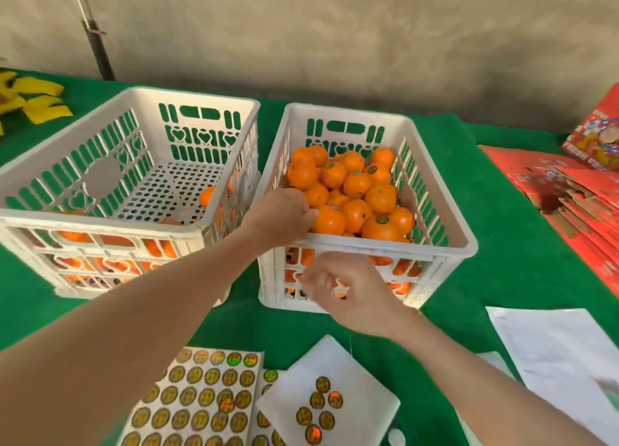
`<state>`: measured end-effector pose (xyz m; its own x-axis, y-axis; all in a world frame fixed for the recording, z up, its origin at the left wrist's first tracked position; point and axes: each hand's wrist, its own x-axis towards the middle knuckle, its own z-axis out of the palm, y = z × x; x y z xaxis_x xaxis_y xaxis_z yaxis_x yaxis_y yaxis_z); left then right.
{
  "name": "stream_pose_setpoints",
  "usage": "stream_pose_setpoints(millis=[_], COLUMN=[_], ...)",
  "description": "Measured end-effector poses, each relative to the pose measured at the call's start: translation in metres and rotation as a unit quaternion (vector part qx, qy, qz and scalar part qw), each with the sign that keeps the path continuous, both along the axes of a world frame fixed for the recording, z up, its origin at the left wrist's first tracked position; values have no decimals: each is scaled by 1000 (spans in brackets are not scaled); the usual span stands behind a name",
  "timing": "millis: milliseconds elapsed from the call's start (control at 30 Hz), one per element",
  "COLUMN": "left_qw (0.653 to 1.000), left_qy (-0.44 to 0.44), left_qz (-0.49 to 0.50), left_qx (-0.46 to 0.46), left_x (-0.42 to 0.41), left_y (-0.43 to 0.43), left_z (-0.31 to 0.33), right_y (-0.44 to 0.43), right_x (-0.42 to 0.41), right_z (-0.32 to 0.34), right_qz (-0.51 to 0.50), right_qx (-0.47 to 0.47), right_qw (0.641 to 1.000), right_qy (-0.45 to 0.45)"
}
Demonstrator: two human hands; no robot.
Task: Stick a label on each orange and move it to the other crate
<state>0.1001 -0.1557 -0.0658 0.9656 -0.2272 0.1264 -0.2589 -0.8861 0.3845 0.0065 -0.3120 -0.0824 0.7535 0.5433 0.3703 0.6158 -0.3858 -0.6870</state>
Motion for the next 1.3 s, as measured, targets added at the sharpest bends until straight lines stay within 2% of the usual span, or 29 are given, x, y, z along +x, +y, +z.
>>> stream_pose_setpoints(millis=[33,100,200,300,367,400,467,533,600,667,733,767,900,1000,1100,1200,1300], left_qw=[1000,999,995,992,982,974,952,942,961,966,923,906,872,798,736,707,688], left_qy=[-5,-35,-102,-97,-116,-158,-249,-268,-155,62,255,303,371,435,479,500,515], left_qz=[-2,2,-1,-10,-23,-38,-79,-102,-85,-43,-11,-3,22,22,34,39,31], left_qx=[0,-6,-21,-83,-145,-160,-161,-176,-214,-249,-289,-297,-319,-416,-478,-499,-511], left_x=[-1,-7,-20,-30,-44,-54,-80,-104,-122,-130,-124,-120,-111,-112,-111,-111,-112], left_y=[0,0,2,6,8,9,10,11,10,9,9,10,15,20,27,33,35], left_z=[-1,-3,-4,-1,-3,-5,-13,-29,-43,-52,-59,-61,-63,-59,-58,-57,-55], right_y=[3,4,5,9,10,10,8,4,-2,-8,-11,-12,-9,-8,-13,-15,-12], right_x=[-11,-19,-20,-19,-19,-19,-17,-12,-5,-2,0,-1,-7,-14,-21,-31,-41], right_z=[-20,-64,-100,-114,-117,-116,-112,-102,-86,-68,-51,-45,-30,-25,-25,-33,-43], right_qz=[34,68,83,85,79,72,48,27,21,14,4,-4,-27,-35,-77,-107,-127], right_qx=[-121,-330,-464,-495,-478,-465,-432,-403,-362,-289,-229,-211,-139,-94,-68,-66,-71], right_qw=[990,930,863,845,857,866,886,903,919,939,955,958,960,964,985,992,989], right_qy=[69,150,183,183,172,170,162,149,156,184,188,195,243,248,140,31,8])
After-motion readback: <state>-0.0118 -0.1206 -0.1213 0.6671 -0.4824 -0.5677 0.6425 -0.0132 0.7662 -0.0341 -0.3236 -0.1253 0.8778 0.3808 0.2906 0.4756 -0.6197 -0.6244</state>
